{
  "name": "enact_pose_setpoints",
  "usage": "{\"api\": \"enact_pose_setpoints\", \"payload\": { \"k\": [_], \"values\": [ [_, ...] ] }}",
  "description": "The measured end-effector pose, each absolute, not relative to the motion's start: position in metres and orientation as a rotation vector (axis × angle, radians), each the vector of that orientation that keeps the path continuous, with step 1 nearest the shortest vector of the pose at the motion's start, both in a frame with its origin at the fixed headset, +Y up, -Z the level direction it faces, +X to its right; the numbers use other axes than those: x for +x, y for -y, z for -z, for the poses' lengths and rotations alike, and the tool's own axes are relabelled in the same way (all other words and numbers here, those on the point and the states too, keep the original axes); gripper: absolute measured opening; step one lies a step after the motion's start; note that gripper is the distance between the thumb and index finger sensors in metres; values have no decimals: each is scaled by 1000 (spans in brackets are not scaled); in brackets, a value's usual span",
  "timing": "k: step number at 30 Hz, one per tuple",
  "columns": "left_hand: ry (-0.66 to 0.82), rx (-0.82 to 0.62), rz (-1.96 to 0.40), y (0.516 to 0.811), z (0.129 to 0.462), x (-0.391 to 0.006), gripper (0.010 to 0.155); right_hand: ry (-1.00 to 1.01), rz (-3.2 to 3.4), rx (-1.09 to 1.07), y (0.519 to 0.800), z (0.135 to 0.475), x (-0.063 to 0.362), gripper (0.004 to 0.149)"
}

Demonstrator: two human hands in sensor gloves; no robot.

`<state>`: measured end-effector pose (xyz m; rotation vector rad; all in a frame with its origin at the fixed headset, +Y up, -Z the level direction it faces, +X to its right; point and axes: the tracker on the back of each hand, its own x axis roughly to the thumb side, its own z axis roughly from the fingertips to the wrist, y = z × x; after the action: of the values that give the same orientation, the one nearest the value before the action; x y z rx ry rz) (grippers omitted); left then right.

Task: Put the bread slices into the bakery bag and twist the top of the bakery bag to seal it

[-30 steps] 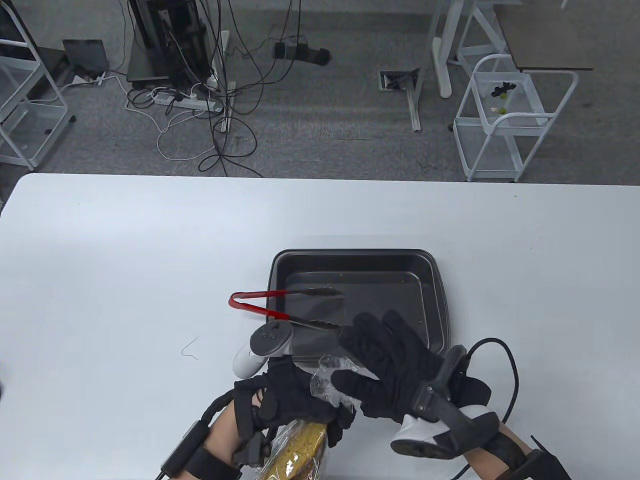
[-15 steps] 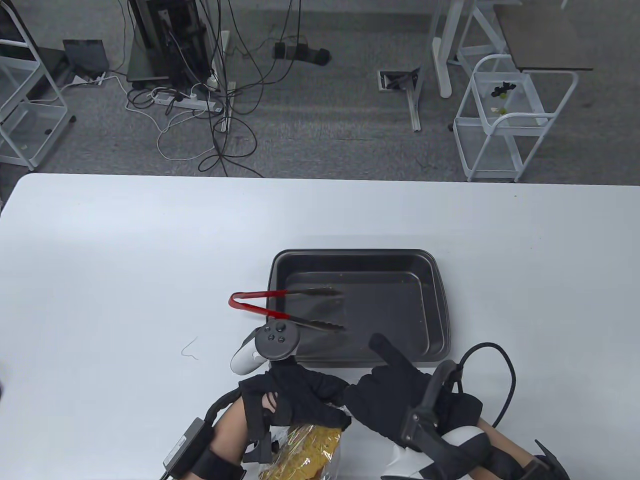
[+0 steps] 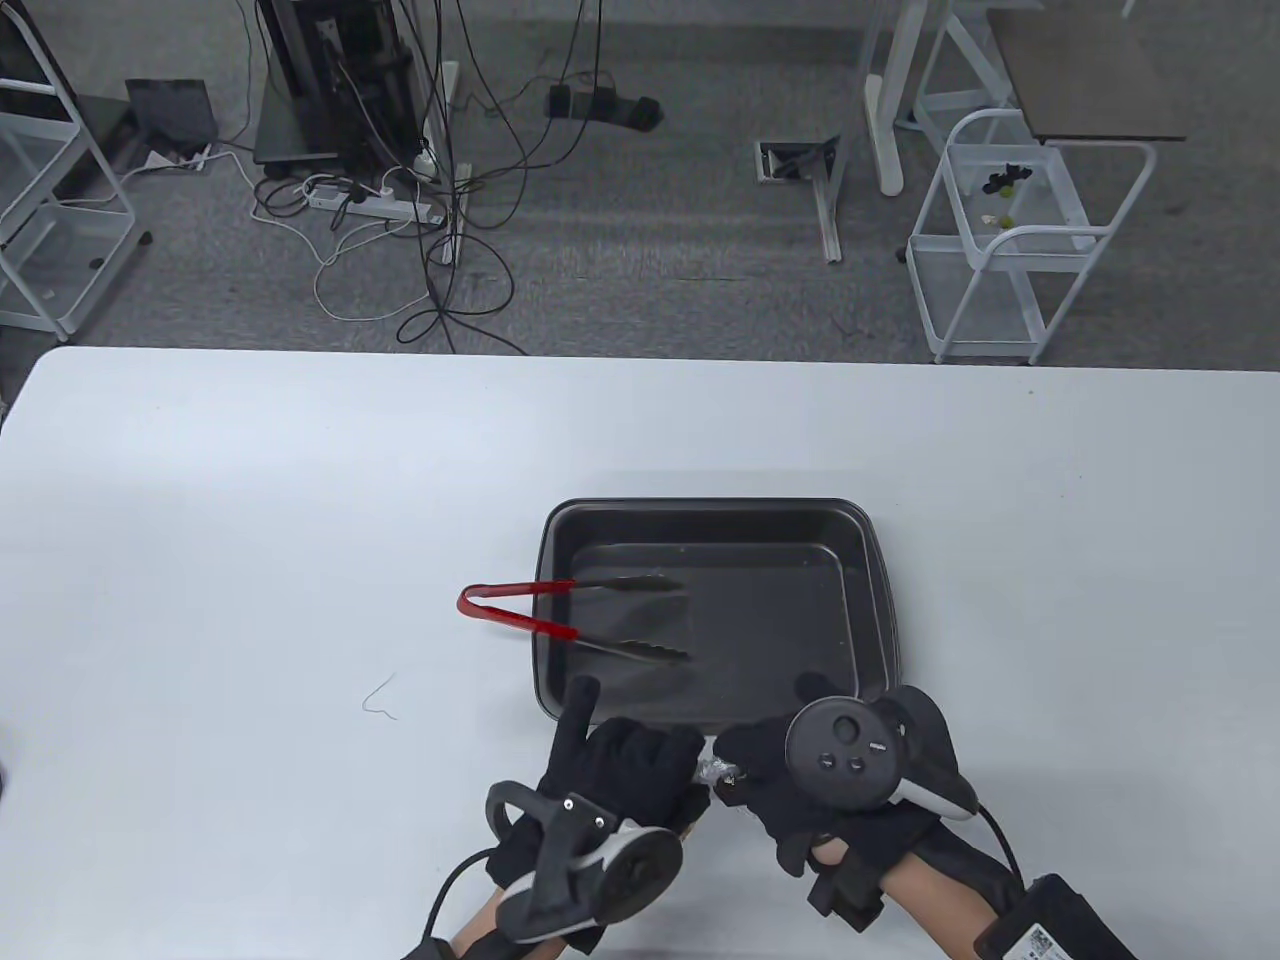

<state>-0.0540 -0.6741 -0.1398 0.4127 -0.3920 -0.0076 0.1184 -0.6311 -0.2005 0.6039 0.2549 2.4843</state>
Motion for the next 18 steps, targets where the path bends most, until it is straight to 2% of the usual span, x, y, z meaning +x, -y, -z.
{"api": "enact_pose_setpoints", "payload": {
  "k": [4, 6, 8, 10, 13, 15, 18],
  "values": [
    [260, 758, 338, 689, 121, -34, 59, -571, -2161, 228, 651, 210, 129, 46],
    [238, 817, 406, 694, 119, -30, 60, -704, -2025, 141, 663, 213, 132, 47],
    [269, 813, 372, 699, 120, -32, 62, -725, -2000, 187, 670, 217, 134, 47],
    [348, 783, 320, 704, 125, -36, 57, -727, -2072, 302, 671, 219, 135, 47],
    [418, 650, 243, 703, 134, -41, 52, -694, -2223, 416, 666, 214, 132, 51],
    [428, 519, 91, 699, 144, -50, 51, -636, -2296, 527, 657, 209, 130, 64],
    [433, 269, -213, 693, 168, -72, 51, -583, -2324, 766, 641, 202, 131, 93]
  ]
}}
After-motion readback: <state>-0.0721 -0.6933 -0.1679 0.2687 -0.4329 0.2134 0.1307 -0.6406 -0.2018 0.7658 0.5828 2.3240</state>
